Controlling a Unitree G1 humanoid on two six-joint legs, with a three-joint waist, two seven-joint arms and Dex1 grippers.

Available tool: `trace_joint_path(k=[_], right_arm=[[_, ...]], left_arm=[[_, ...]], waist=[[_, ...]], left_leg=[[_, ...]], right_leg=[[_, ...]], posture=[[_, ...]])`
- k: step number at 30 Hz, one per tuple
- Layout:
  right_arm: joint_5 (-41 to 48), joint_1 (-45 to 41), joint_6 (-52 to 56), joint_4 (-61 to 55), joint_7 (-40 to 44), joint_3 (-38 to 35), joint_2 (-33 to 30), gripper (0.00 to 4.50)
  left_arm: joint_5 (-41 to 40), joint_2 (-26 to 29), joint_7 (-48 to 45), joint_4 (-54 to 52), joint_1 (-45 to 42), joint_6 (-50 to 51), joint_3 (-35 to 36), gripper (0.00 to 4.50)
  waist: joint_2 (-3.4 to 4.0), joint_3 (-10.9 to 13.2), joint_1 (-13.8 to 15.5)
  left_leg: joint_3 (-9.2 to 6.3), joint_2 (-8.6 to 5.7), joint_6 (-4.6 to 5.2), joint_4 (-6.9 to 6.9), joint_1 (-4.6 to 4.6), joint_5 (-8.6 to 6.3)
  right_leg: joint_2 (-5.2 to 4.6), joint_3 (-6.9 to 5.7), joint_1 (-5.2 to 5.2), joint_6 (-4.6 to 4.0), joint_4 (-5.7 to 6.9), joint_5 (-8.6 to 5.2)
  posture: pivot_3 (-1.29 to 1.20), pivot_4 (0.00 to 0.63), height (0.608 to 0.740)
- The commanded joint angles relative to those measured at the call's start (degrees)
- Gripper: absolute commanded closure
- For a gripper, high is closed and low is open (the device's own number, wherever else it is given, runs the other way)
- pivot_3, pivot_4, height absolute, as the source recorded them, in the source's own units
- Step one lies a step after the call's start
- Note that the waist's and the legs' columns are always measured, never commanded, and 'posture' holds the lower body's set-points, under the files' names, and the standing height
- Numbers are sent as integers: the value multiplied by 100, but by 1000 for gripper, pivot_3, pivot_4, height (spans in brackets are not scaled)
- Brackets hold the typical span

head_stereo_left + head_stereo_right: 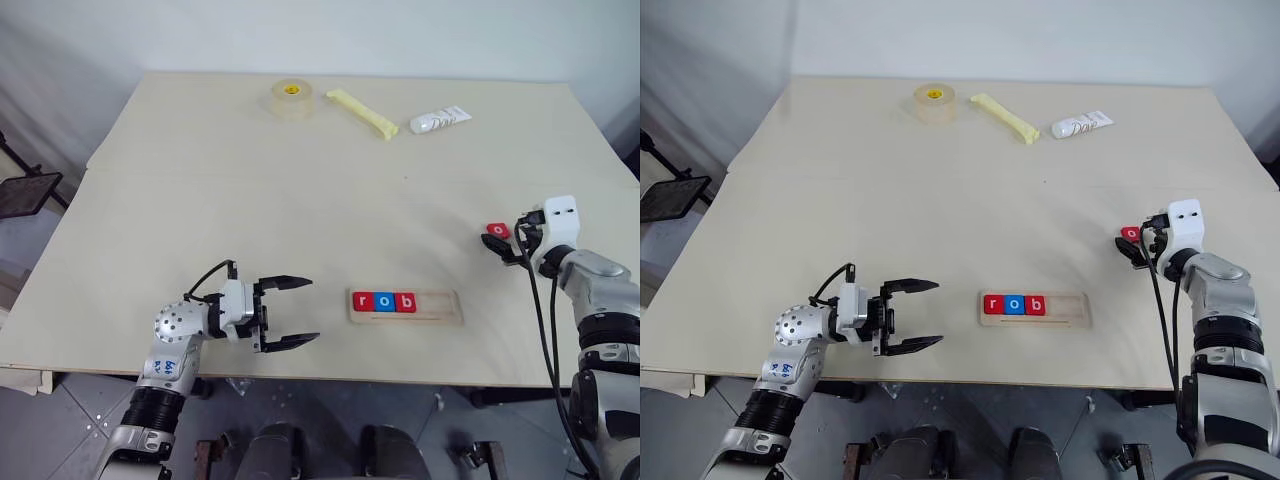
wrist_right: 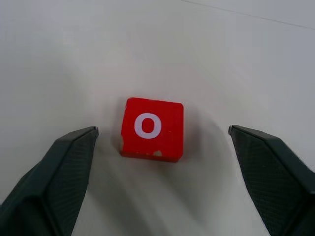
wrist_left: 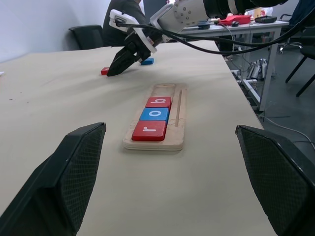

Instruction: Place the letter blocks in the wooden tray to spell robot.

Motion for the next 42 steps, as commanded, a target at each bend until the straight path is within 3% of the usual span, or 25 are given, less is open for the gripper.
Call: trace_joint_path(k=[1,6,9,15,19,25,35,42], right_arm=[[-85,-76,-139,173,-103,-20,0,1337],[-66,-66,-182,181,-206,-63,22,3038],[171,329,105,-707,-418,-304,63,3050],[811,2202,1561,-4340,-1045,-964,328,3050],[1195,3353,2370,-6177,-1428,-1418,624,3050],[1463,4393,2917,-7470,-1860,-1722,1124,3050],[1449,4862,2804,-7505,-1967,-1687,1479,3050],[1387,5085,2555,-7594,-1907,-1702,1493,625]], left_arm=[[-8,3,54,-222,36,-37,-11,0],[-2,5,66,-191,10,-49,-22,0],[-6,-5,55,-158,-29,-56,-23,0],[-47,9,-34,-87,-80,-53,-34,0],[-53,-5,-87,-27,-122,-52,-62,0],[-66,-95,-157,85,-265,-20,-135,0],[-56,-124,-307,312,-495,-44,-131,0],[-60,-67,-314,224,-427,5,-111,0]], waist=[[0,0,-10],[0,0,-6],[0,0,7],[5,-2,26],[5,-2,54],[5,-2,115],[5,-2,135],[5,-2,144]], left_leg=[[0,0,0,0,0,0],[0,0,0,0,0,0],[-1,0,0,0,0,0],[-23,0,-1,1,-34,0],[-13,-2,-3,4,-51,1],[3,-2,-3,5,-46,3],[9,-5,-3,5,-46,7],[8,-5,-3,5,-46,7]], right_leg=[[0,0,0,0,0,0],[0,1,1,0,0,0],[-1,0,1,0,-1,0],[-1,1,-26,0,8,0],[0,0,-51,0,16,0],[2,11,-55,0,15,0],[6,18,-60,0,19,0],[6,19,-60,0,21,0]], posture=[[0,150,740],[0,150,740],[0,150,740],[0,150,740],[0,150,740],[0,150,740],[0,150,740],[0,150,740]])
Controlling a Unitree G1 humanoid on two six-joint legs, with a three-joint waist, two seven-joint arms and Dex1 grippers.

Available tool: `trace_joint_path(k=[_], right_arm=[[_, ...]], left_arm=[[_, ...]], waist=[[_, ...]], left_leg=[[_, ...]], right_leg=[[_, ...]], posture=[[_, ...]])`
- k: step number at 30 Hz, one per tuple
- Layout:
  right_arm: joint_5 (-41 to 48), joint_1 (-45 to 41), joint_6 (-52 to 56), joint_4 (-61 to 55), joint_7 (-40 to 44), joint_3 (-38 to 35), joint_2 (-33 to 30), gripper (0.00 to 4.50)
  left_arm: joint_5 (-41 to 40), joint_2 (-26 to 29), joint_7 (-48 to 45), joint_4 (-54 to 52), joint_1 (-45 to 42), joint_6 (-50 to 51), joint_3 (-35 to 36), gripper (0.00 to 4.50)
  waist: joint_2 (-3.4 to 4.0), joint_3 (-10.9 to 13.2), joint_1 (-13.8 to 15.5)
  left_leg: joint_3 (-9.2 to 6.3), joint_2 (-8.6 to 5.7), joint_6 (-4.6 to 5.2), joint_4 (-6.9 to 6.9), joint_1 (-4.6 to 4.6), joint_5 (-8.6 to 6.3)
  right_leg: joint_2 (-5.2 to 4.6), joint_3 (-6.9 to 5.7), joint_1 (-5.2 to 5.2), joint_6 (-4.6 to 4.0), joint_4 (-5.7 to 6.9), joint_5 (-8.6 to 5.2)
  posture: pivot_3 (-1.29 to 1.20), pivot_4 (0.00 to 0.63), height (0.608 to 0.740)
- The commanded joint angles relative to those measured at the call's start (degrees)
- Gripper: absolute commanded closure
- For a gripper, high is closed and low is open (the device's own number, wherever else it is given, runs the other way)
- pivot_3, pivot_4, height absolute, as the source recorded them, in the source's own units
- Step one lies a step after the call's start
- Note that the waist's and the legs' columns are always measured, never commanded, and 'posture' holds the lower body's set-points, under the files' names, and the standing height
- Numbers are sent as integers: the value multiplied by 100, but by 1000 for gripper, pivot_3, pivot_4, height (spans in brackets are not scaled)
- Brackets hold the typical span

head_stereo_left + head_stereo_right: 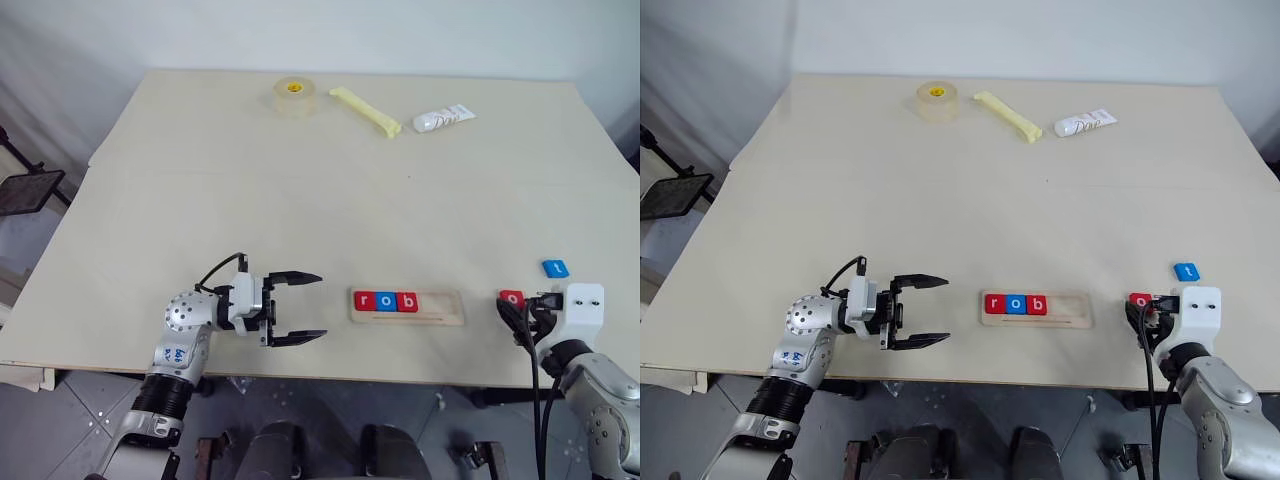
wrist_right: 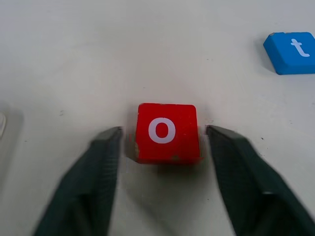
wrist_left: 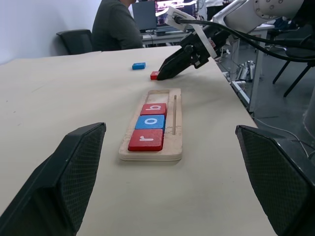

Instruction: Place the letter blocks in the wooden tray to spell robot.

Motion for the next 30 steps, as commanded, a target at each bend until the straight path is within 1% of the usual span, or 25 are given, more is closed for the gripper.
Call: trace_joint_path(k=[1,2,5,7,9,10,12,14,17,19,21,26,30], right_arm=[[34,146,-205,-292,92,-152,-70,306],[78,199,-228,-350,195,-176,-142,21],[181,364,-262,-472,677,-227,-536,21],[249,512,-357,-465,1254,-225,-976,21],[183,636,-579,-245,1973,-146,-1587,21],[64,582,-803,59,2464,-43,-2047,21],[-117,422,-1201,603,3145,142,-2710,21],[-251,256,-1507,1016,3515,300,-3074,21],[-746,-448,-2345,2120,4353,986,-3768,21],[-926,-877,-2725,2648,4723,1338,-3957,21],[-1242,-1513,-3222,3345,5134,1837,-4074,21],[-1850,-2686,-4047,4649,5780,2681,-4020,21],[-2074,-3137,-4391,5277,6122,3054,-3948,21]], left_arm=[[-62,54,-25,-137,44,19,47,0],[-78,71,-27,-170,53,41,55,0],[-92,118,-60,-173,45,59,82,0],[-86,128,-69,-135,27,53,87,0],[-69,124,-83,-103,18,32,65,0],[-60,108,-80,-83,7,21,54,0],[-52,80,-61,-82,9,12,44,0],[-50,66,-44,-110,32,13,42,0],[-40,39,-19,-162,120,-4,29,0],[-40,32,2,-213,178,-2,29,0],[-36,29,44,-309,272,4,31,0],[-24,47,181,-584,531,35,34,0],[-23,75,291,-806,712,77,26,0]], waist=[[0,0,0],[0,0,-1],[1,0,-5],[1,0,-5],[1,0,-4],[1,0,-4],[-3,0,-5],[-5,0,-5],[-5,0,-11],[-5,0,-14],[-6,1,-21],[-6,1,-14],[-6,1,-2]], left_leg=[[0,0,0,0,0,0],[1,0,0,0,0,0],[1,0,0,0,0,0],[3,0,1,0,0,0],[5,0,1,0,2,0],[6,0,1,0,1,0],[16,-4,8,1,2,3],[15,-2,9,3,3,4],[14,-1,9,4,3,4],[16,-1,9,4,3,4],[11,1,9,5,3,5],[10,0,9,6,-1,5],[5,0,9,8,-2,5]], right_leg=[[0,1,0,0,-1,0],[0,1,0,0,0,0],[0,2,0,0,-1,0],[0,2,0,0,-1,0],[1,3,0,0,-2,0],[1,4,0,0,-3,0],[-1,10,0,3,-8,2],[-2,8,3,3,-12,2],[-3,5,4,3,-11,2],[-4,5,4,3,-10,2],[-4,-3,3,3,-8,2],[-9,-6,3,3,-9,2],[-11,-11,5,3,-9,2]], posture=[[0,150,740],[0,150,740],[0,150,740],[0,150,740],[0,150,740],[0,150,740],[0,150,740],[0,150,740],[0,150,740],[0,150,740],[0,150,740],[0,150,740],[0,150,740]])
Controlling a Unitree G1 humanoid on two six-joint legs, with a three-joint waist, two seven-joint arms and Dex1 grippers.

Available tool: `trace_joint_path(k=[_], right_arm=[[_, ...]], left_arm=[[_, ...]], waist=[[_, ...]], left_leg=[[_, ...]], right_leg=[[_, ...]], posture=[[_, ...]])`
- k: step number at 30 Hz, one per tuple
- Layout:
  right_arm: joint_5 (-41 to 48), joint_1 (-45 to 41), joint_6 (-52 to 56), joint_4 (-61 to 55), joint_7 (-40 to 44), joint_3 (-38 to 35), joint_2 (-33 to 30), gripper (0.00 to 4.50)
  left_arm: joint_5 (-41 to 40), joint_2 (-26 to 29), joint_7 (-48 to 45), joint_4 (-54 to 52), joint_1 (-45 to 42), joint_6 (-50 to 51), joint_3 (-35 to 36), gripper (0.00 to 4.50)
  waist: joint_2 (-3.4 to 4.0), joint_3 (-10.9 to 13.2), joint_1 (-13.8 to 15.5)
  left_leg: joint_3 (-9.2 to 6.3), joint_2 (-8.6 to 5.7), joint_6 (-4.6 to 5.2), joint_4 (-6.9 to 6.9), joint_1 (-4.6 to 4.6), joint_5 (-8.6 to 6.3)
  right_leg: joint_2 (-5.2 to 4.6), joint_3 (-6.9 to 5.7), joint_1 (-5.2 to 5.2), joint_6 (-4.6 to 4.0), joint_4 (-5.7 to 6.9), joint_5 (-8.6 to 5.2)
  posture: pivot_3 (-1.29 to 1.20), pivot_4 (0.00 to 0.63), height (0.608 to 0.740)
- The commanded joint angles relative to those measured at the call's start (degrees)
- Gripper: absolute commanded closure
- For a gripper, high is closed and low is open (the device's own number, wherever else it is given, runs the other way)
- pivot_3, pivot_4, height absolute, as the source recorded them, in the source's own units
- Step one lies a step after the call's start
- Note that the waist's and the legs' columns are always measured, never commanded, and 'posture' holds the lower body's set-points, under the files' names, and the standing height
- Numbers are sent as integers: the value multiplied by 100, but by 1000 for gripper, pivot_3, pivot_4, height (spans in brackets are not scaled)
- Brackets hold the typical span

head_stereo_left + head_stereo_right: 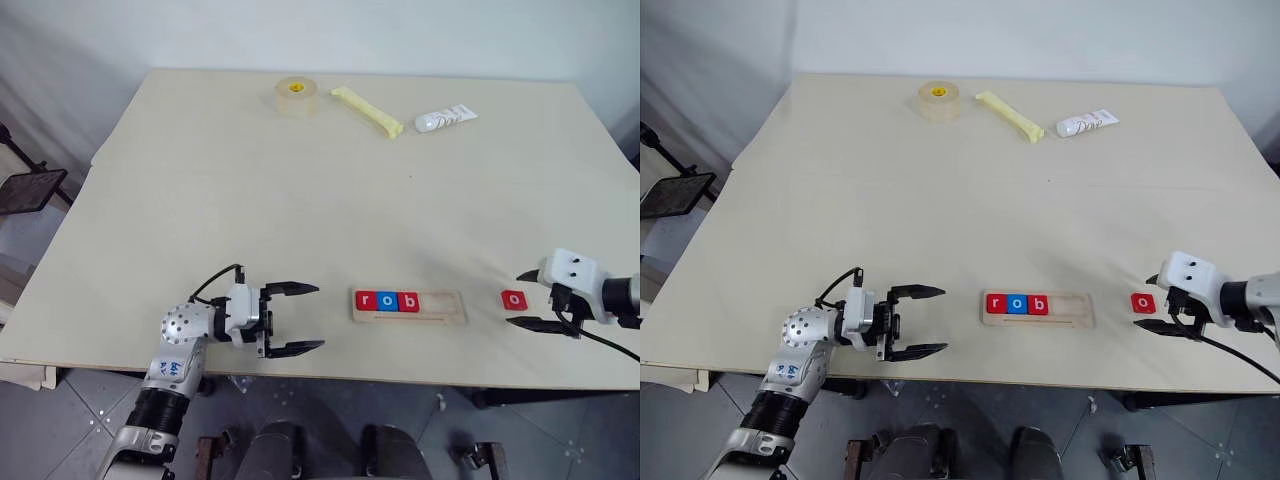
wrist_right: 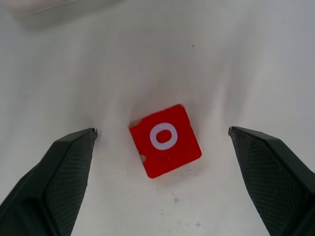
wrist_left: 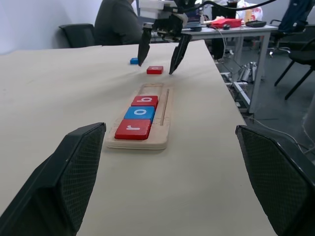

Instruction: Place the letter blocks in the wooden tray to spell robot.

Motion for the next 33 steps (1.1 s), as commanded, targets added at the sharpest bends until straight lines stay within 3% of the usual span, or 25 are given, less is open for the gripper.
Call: trace_joint_path(k=[1,9,12,20,25,30,33], right_arm=[[-219,-166,-286,427,261,167,28,21],[-525,-306,-305,640,173,334,-16,21],[-505,-328,97,486,164,317,2,598],[-499,-481,208,399,118,240,21,3048],[-102,-401,1019,-493,113,-119,-69,3041],[595,-147,2765,-2569,113,-430,-101,3041],[845,-150,3418,-3204,10,-362,13,3041]], left_arm=[[-28,56,89,-343,132,15,16,0],[-53,134,169,-464,222,57,25,0],[-53,124,156,-369,123,57,18,0],[-32,54,96,-141,-118,17,-17,0],[-32,43,45,11,-228,-25,-9,0],[-42,17,-121,249,-380,-106,-27,0],[-17,-37,-166,410,-500,-157,-31,0]], waist=[[0,0,8],[-1,-1,17],[-4,-2,13],[-4,-2,-3],[-1,-1,-5],[4,0,4],[3,0,16]], left_leg=[[-3,0,0,2,0,0],[-20,0,0,14,2,0],[-32,0,0,21,7,0],[-40,0,1,53,6,-1],[-38,1,1,51,2,-1],[-39,1,1,51,-3,-1],[-47,1,0,52,-3,-1]], right_leg=[[0,-2,3,0,-1,0],[-1,-14,24,0,-5,0],[-1,-23,41,0,-11,0],[0,-22,63,3,-23,2],[1,-21,52,3,-15,2],[0,-18,44,3,-9,2],[-1,-14,46,2,-10,2]], posture=[[0,150,740],[0,150,740],[0,150,740],[0,150,740],[0,150,740],[0,150,740],[0,150,740]])
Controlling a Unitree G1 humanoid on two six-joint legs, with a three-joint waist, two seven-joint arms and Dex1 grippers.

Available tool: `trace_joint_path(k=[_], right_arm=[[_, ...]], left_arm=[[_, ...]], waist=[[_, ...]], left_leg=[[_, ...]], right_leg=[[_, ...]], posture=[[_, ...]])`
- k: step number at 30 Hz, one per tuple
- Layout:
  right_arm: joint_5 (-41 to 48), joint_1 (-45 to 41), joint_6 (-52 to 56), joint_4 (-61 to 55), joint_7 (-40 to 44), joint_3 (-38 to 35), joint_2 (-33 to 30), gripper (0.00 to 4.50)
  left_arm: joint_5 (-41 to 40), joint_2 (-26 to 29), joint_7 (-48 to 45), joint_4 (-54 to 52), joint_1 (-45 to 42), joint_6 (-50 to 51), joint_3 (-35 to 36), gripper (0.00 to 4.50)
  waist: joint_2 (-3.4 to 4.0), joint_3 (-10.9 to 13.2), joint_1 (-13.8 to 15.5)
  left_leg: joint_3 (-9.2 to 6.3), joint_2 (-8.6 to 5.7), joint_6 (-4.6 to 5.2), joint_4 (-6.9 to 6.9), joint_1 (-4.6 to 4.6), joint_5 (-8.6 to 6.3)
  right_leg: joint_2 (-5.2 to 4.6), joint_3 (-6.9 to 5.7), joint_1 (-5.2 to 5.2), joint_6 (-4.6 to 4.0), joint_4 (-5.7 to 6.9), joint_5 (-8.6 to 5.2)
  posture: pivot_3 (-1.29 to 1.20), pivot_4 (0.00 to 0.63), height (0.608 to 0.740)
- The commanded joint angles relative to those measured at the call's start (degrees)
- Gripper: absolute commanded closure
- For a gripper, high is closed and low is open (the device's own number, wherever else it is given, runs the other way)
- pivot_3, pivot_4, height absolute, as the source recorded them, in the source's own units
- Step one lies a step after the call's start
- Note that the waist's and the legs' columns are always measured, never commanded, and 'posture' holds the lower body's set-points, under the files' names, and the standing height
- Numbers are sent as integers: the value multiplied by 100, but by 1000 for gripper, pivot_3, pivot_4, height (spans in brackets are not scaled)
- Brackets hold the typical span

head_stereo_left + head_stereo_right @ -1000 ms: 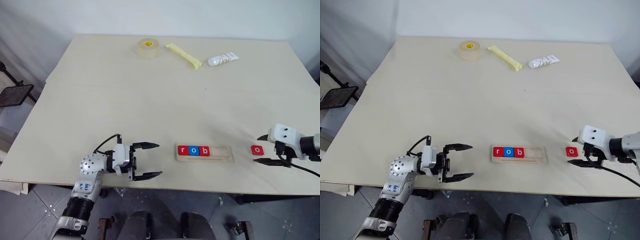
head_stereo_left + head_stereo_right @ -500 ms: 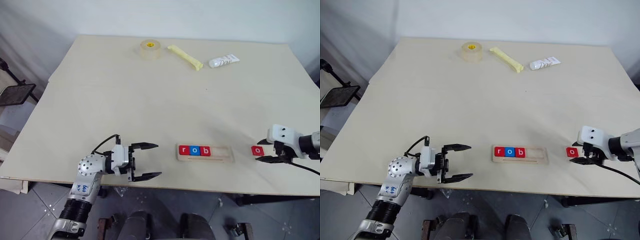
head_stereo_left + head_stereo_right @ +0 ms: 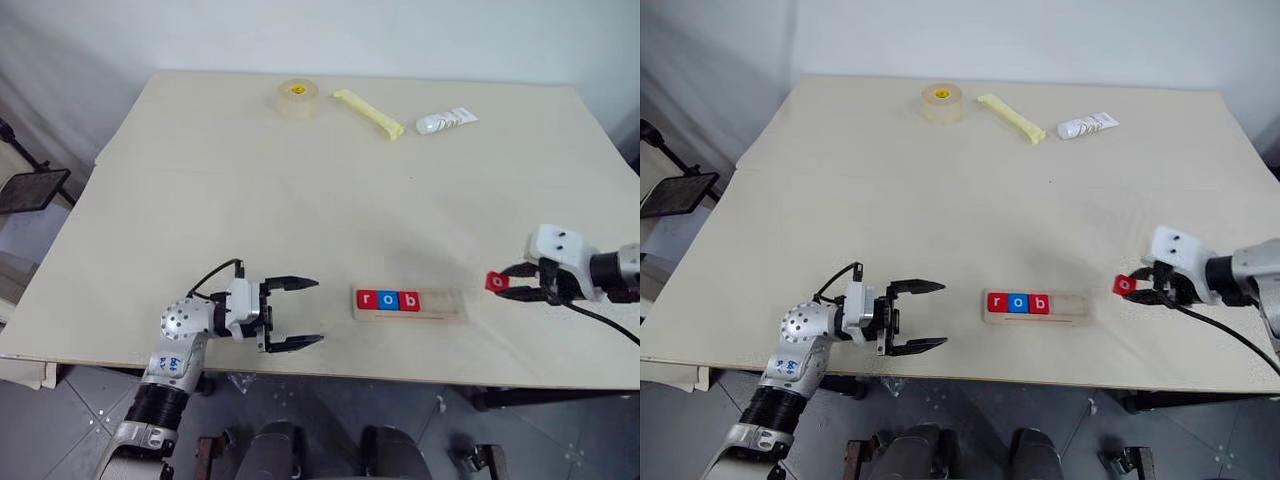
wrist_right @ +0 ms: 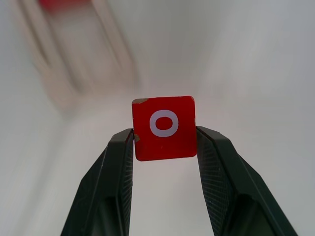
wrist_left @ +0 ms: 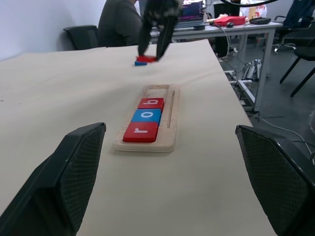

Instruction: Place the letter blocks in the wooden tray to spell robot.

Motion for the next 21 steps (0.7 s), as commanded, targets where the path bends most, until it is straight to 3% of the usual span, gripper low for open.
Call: trace_joint_path(k=[1,11,21], right_arm=[[323,-4,656,-693,-99,-54,24,3041],[-87,-461,576,-824,-194,1029,390,3041],[-340,-820,441,-581,-113,1493,596,3041]], left_arm=[[-8,-42,-81,106,-129,-142,-1,0],[20,-135,-94,226,-229,-244,-18,0],[20,-89,62,-14,8,-216,1,0]], waist=[[0,0,17],[0,0,-11],[0,0,-4]], left_leg=[[-2,-1,0,1,-2,0],[2,-3,1,-1,-3,-1],[0,-3,1,-1,-5,-1]], right_leg=[[-1,0,0,0,-1,0],[0,-5,-6,0,2,0],[0,-5,-8,0,4,0]], posture=[[0,150,740],[0,150,740],[0,150,740]])
